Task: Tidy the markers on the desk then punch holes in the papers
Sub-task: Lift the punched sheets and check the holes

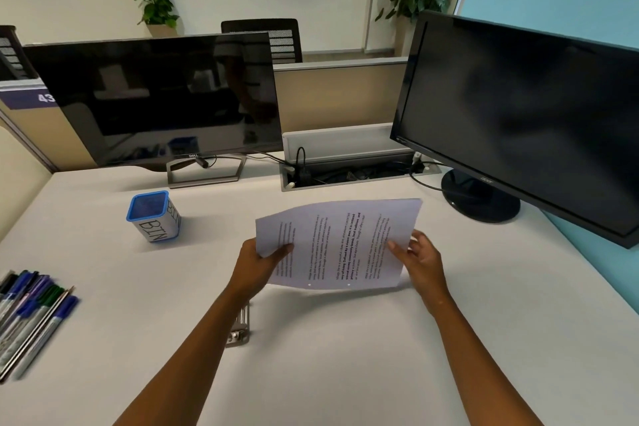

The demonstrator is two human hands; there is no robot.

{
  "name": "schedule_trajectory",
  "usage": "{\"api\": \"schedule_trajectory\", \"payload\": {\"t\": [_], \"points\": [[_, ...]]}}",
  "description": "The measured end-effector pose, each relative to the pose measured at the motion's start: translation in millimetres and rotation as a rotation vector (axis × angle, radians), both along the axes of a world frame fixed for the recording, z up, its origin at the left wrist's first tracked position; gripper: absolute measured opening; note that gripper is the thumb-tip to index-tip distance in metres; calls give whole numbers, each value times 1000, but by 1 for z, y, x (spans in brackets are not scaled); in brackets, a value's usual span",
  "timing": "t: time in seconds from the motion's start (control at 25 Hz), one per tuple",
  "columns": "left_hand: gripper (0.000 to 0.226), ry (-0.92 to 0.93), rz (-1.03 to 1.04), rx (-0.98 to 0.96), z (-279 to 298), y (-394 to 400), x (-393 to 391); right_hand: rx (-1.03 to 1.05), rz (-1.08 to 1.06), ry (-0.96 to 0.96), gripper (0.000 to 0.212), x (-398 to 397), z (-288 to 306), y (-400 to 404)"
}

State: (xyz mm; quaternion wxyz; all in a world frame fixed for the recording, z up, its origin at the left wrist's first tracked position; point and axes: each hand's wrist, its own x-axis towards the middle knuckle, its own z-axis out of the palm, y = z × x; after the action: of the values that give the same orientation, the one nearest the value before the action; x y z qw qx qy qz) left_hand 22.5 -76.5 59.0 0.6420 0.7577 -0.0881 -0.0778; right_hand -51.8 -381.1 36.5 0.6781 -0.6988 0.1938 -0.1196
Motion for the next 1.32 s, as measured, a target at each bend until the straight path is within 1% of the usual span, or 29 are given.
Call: {"api": "schedule_trajectory", "payload": {"t": [0.12, 0.24, 0.32, 0.44, 0.56, 0.72, 0.8, 0.88, 0.92, 1.04, 1.12, 1.2, 1.24, 1.32], "points": [[22, -12, -111, 145, 20, 6, 17, 0, -46, -2, 42, 5, 20, -11], [36, 64, -137, 152, 30, 6, 28, 31, 20, 3, 30, 4, 22, -20], [32, 146, -115, 121, 28, 4, 32, 67, 51, 32, 22, -2, 15, -22], [25, 215, -120, 141, 21, -6, 32, 67, 7, 82, 16, -14, -4, -25], [21, 208, -92, 85, 14, -23, 24, 14, -132, 110, 11, -26, -20, -32], [32, 159, 42, 18, -5, -52, 13, -47, -367, 170, 7, -50, -41, -54], [35, 184, 33, 25, -19, -66, 6, -62, -508, 203, 8, -61, -51, -67], [44, 204, -56, 125, -36, -79, -5, -79, -689, 255, 14, -70, -57, -77], [51, 208, -122, 200, -45, -85, -11, -82, -783, 286, 18, -74, -60, -82], [87, 145, -317, 544, -70, -105, -23, -101, -977, 376, 24, -87, -61, -92], [113, 73, -419, 742, -79, -116, -27, -121, -1050, 413, 27, -93, -59, -98], [132, 33, -479, 882, -85, -121, -27, -129, -1077, 427, 27, -97, -58, -102], [138, 10, -498, 937, -88, -122, -28, -142, -1080, 433, 26, -98, -57, -105], [143, -12, -514, 980, -91, -122, -29, -158, -1080, 448, 25, -100, -56, -108]]}}
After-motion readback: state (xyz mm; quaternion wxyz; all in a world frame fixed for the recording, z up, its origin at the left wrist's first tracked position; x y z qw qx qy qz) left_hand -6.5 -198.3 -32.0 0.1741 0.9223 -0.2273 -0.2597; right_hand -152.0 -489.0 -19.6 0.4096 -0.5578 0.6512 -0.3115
